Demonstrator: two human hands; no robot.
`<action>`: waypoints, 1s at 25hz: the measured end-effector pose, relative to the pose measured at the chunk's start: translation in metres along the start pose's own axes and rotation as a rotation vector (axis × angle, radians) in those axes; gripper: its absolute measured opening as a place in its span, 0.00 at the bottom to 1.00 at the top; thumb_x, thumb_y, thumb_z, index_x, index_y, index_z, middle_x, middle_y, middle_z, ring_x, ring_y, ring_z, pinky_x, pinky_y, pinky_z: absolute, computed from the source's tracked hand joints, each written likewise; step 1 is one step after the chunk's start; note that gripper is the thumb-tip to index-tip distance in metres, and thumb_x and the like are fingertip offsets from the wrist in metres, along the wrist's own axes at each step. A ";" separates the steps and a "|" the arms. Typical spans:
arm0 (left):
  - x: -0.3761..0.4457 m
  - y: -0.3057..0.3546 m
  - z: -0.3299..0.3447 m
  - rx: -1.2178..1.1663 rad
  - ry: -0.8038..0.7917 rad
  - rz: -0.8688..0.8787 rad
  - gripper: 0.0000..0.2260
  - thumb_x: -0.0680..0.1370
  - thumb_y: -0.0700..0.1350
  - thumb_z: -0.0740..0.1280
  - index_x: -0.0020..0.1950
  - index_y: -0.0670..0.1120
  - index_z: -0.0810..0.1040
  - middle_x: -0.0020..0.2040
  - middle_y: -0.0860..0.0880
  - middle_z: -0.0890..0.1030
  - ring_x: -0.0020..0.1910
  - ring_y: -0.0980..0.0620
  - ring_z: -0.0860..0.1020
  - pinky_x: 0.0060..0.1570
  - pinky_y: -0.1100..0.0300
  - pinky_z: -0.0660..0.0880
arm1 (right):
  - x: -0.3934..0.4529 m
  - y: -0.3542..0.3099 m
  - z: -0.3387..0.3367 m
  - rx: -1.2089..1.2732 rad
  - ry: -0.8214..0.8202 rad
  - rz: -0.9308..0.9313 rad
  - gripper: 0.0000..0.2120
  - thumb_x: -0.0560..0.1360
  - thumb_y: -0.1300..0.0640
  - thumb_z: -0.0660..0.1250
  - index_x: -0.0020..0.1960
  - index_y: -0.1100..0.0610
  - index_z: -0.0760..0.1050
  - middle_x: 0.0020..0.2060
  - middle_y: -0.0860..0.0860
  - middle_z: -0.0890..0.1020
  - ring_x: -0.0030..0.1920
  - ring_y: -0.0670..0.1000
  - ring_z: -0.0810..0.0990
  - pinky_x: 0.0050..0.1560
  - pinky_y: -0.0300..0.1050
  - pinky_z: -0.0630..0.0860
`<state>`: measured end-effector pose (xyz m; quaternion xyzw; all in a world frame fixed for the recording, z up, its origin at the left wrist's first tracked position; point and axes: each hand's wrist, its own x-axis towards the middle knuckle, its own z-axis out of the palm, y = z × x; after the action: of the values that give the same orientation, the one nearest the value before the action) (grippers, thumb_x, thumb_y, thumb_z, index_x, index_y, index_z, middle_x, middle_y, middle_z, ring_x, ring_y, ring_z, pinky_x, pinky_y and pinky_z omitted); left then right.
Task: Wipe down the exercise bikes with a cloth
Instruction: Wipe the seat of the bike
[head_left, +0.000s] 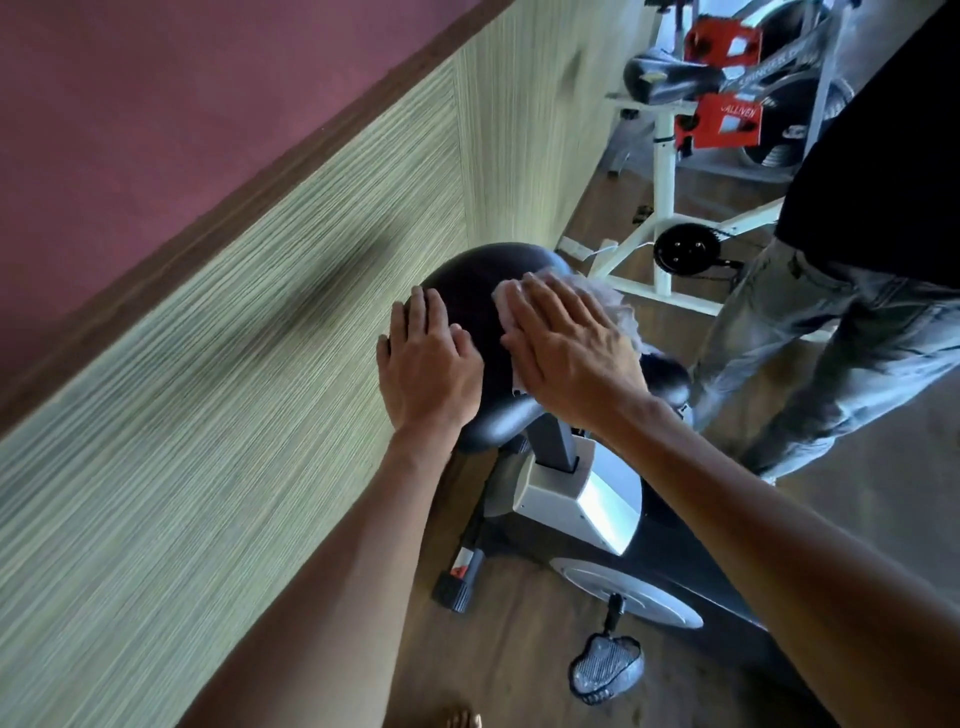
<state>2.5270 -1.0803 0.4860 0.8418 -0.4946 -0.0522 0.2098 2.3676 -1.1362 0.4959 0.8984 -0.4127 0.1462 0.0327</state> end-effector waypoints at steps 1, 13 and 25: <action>0.000 -0.002 0.000 -0.005 0.003 0.003 0.25 0.87 0.50 0.49 0.83 0.47 0.54 0.84 0.50 0.53 0.83 0.49 0.50 0.80 0.47 0.51 | 0.001 0.003 -0.001 0.006 0.005 -0.115 0.29 0.85 0.44 0.45 0.80 0.57 0.61 0.78 0.58 0.66 0.79 0.57 0.61 0.79 0.55 0.57; 0.002 -0.009 0.005 -0.054 0.048 0.028 0.24 0.86 0.49 0.49 0.83 0.47 0.58 0.83 0.51 0.56 0.83 0.52 0.51 0.81 0.51 0.52 | 0.053 0.005 0.004 0.187 -0.147 -0.200 0.29 0.84 0.42 0.40 0.83 0.48 0.53 0.82 0.52 0.56 0.82 0.51 0.49 0.81 0.53 0.48; -0.009 -0.006 -0.002 -0.453 0.132 -0.085 0.22 0.88 0.50 0.49 0.82 0.48 0.62 0.81 0.51 0.63 0.80 0.56 0.58 0.80 0.54 0.51 | 0.076 -0.004 0.016 0.211 -0.153 -0.111 0.29 0.84 0.41 0.40 0.82 0.48 0.54 0.82 0.51 0.57 0.82 0.52 0.50 0.81 0.54 0.49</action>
<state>2.5280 -1.0693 0.4838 0.7948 -0.4195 -0.1154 0.4230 2.4215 -1.1916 0.5028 0.9268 -0.3462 0.1176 -0.0855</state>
